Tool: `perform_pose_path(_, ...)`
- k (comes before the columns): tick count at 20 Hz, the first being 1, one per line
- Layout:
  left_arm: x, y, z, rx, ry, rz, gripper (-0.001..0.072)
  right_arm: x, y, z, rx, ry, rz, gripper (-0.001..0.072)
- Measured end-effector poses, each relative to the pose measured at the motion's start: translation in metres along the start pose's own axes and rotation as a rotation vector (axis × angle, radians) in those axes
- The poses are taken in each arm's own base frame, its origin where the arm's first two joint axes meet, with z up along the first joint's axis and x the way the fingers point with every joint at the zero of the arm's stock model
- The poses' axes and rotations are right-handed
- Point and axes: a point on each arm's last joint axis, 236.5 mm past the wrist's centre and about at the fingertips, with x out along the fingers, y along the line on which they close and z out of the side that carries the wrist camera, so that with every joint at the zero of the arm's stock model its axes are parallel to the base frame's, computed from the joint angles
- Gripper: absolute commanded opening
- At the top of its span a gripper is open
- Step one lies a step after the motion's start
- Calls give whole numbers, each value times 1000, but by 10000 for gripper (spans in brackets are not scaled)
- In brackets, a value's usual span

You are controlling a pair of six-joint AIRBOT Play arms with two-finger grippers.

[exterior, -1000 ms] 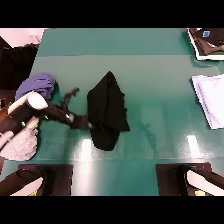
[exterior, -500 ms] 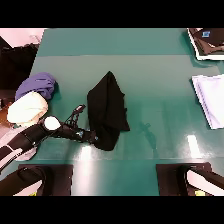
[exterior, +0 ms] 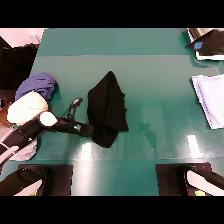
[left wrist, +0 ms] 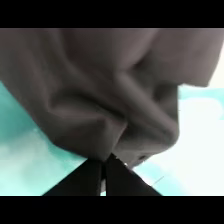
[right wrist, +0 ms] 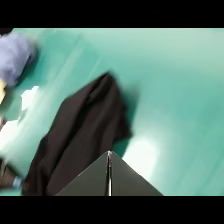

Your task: Fold the shirts.

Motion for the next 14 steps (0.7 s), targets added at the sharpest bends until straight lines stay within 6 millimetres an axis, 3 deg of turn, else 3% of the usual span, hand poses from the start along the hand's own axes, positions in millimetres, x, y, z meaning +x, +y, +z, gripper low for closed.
perform_pose_path(1, -12, 3, 11, 26, -17, 24, 22, 14, 1, -15, 26, 47, 24, 99)
perform_pose_path(3, -44, 8, 35, 74, -61, 76, 22, 49, 7, -55, 77, 164, 82, 550)
perform_pose_path(6, -85, 13, 62, 122, -109, 142, 22, 111, 22, -121, 143, 300, 141, 577)
perform_pose_path(8, -101, 12, 71, 141, -129, 165, 22, 151, 30, -161, 197, 352, 148, 577)
perform_pose_path(12, -114, 14, 75, 152, -131, 189, 22, 214, 53, -223, 311, 431, 174, 576)
perform_pose_path(14, -116, 14, 74, 153, -124, 195, 22, 238, 66, -242, 345, 463, 188, 576)
